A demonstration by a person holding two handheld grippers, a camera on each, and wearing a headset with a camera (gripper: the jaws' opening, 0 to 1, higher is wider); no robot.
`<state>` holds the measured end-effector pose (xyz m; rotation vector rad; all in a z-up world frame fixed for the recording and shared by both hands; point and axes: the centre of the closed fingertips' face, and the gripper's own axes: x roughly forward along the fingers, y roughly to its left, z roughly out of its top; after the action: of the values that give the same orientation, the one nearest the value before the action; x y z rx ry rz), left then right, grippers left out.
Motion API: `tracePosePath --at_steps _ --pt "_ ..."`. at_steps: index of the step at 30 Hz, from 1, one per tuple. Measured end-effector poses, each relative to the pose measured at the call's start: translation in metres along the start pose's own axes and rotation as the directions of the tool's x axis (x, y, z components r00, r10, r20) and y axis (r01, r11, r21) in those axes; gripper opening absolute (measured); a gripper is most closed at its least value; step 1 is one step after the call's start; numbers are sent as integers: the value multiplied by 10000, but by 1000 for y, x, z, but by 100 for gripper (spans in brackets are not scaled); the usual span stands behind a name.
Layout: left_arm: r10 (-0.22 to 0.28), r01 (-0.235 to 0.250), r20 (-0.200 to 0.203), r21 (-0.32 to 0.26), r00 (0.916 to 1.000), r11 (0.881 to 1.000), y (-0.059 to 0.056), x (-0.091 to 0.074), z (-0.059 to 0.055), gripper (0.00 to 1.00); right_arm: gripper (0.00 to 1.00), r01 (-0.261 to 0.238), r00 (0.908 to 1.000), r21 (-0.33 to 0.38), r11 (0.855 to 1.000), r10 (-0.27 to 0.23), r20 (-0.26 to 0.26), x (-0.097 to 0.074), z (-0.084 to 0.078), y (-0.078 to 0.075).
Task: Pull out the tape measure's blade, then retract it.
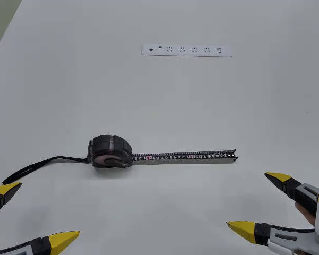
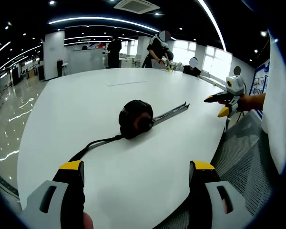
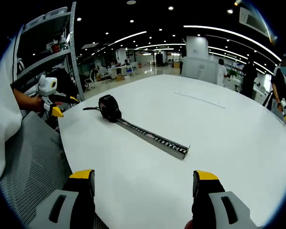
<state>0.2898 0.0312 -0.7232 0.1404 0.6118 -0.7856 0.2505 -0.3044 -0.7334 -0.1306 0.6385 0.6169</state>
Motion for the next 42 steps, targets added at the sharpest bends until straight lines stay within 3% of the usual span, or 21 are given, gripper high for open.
tracePosePath --at_steps 18,38,42 --pt "-179 180 76 -136 9998 9997 -12 14 9 89 85 -48 10000 3 10000 48 -3 3 0 -1" --pt "-719 719 104 -76 9974 9974 -35 48 29 87 85 -38 10000 -100 9999 38 8 6 3 -6" --pt "-696 697 121 -124 9975 9975 -35 57 34 88 85 -53 10000 -136 9999 54 42 7 6 -10"
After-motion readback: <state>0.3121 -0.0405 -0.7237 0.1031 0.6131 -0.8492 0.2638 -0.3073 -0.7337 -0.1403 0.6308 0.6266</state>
